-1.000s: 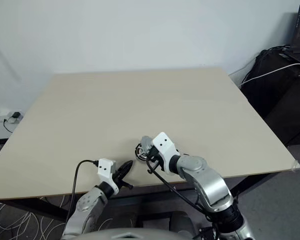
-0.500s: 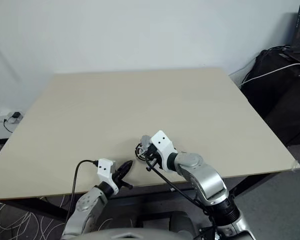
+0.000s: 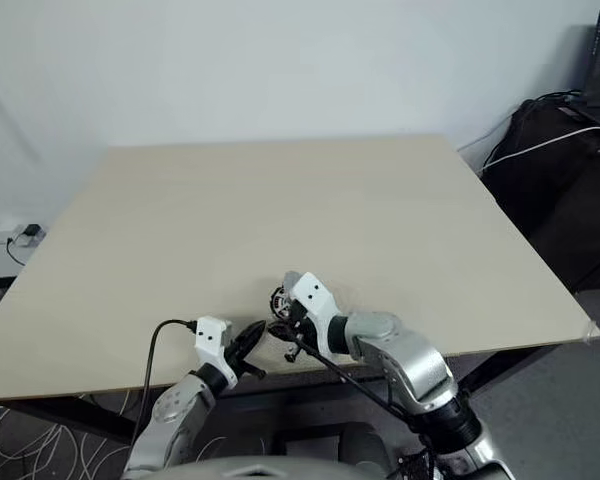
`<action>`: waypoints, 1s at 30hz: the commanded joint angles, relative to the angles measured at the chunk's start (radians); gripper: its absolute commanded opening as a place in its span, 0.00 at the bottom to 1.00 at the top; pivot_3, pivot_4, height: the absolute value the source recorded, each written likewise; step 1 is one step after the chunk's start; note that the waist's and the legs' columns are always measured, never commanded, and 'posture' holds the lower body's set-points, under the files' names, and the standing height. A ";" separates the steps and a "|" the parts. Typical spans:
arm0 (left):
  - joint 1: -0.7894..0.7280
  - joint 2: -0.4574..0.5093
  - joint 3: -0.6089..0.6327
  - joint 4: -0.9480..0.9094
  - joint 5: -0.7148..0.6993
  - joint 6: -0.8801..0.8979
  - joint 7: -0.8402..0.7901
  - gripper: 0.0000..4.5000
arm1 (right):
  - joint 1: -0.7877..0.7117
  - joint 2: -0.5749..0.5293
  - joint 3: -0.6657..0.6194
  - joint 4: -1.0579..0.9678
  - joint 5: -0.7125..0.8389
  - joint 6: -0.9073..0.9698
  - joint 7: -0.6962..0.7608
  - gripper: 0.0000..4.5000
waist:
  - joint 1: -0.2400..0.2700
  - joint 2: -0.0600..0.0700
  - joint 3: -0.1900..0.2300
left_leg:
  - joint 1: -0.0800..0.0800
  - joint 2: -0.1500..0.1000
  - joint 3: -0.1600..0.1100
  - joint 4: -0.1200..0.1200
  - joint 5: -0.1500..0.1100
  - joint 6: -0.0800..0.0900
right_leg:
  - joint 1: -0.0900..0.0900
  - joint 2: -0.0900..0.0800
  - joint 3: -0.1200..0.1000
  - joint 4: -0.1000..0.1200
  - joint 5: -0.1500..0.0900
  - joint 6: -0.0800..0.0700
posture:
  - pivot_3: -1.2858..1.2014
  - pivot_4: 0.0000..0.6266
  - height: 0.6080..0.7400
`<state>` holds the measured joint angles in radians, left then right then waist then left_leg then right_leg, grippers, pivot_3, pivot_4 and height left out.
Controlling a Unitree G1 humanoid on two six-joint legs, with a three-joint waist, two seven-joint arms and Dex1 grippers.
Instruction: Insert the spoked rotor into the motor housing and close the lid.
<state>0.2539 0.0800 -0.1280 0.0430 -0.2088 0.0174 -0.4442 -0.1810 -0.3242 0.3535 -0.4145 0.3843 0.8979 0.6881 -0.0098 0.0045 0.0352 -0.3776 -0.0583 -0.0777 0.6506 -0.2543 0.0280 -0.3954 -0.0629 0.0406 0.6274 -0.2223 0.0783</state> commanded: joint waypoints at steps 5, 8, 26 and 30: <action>-0.015 0.001 -0.005 -0.034 -0.012 0.000 -0.015 0.00 | -0.001 0.024 -0.125 -0.017 -0.012 -0.024 -0.139 0.01 | 0.001 0.000 0.000 | 0.000 0.000 0.000 0.001 0.000 0.000 | 0.000 0.000 0.000 0.000 0.000 0.000 | 0.52 0.00 1.00; -0.016 0.001 -0.004 -0.034 -0.012 0.001 -0.017 0.00 | -0.003 0.027 -0.126 0.027 -0.052 -0.032 -0.196 0.01 | 0.001 0.000 0.000 | 0.000 0.000 0.000 0.000 0.000 0.000 | 0.000 0.000 0.000 0.000 0.000 0.000 | 0.52 0.00 1.00; -0.017 -0.005 0.003 -0.033 -0.012 -0.003 -0.012 0.00 | -0.045 0.076 -0.041 0.217 -0.126 -0.088 -0.211 0.01 | -0.001 0.000 0.000 | 0.000 0.000 0.000 0.000 0.001 0.002 | 0.000 0.000 0.000 0.000 0.000 0.000 | 0.52 0.00 1.00; -0.016 -0.006 0.003 -0.035 -0.011 -0.003 -0.009 0.00 | -0.057 0.107 -0.024 0.287 -0.148 -0.115 -0.214 0.01 | -0.001 0.000 0.000 | 0.000 0.000 0.000 0.000 0.001 0.002 | 0.000 0.000 0.000 0.000 0.000 0.000 | 0.52 0.00 1.00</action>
<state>0.2498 0.0788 -0.1274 0.0429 -0.2092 0.0209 -0.4551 -0.2193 -0.2269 0.3286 -0.1394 0.2428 0.8072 0.4771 -0.0106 0.0045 0.0348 -0.3774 -0.0585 -0.0773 0.6509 -0.2531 0.0300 -0.3953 -0.0626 0.0410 0.6277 -0.2219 0.0783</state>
